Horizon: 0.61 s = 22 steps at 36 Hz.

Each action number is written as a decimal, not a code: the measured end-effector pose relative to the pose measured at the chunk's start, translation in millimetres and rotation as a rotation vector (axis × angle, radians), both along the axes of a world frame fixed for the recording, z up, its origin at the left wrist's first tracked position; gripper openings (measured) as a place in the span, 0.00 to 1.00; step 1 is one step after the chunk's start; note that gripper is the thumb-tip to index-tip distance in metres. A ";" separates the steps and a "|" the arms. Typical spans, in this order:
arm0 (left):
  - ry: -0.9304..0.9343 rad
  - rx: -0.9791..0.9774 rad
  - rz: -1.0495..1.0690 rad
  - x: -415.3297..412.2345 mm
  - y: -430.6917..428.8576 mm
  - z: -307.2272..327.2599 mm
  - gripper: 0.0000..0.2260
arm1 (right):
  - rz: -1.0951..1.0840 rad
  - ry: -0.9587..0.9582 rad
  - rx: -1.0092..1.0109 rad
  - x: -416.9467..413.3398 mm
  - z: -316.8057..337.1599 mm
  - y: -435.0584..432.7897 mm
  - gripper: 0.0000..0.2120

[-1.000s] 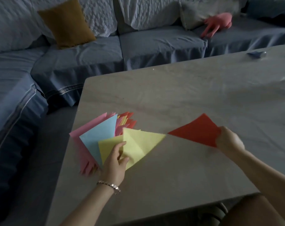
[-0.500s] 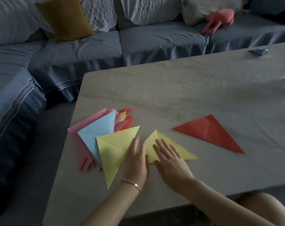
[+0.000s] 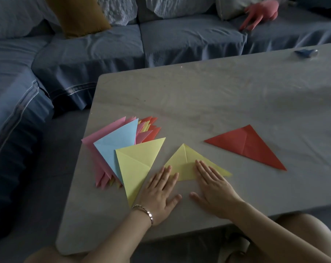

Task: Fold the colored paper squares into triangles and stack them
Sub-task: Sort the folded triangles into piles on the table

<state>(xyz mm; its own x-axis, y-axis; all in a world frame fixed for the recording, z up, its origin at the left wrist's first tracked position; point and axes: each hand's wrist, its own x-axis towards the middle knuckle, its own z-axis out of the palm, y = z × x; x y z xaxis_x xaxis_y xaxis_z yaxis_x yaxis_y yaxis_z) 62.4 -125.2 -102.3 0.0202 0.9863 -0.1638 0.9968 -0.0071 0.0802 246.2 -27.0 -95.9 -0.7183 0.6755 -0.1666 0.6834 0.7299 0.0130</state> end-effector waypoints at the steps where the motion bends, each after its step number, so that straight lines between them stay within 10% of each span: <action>1: 0.057 0.035 0.003 -2.7 -1.9 -0.8 0.31 | -0.009 -0.013 0.005 6.4 -0.9 2.3 0.39; 13: 0.066 -0.081 0.238 -4.5 -39.5 5.8 0.31 | -0.143 -0.075 0.000 55.3 2.6 13.2 0.39; 22: -0.124 0.376 0.531 -33.5 -35.6 25.7 0.24 | -0.348 0.282 -0.164 -5.6 34.5 23.3 0.34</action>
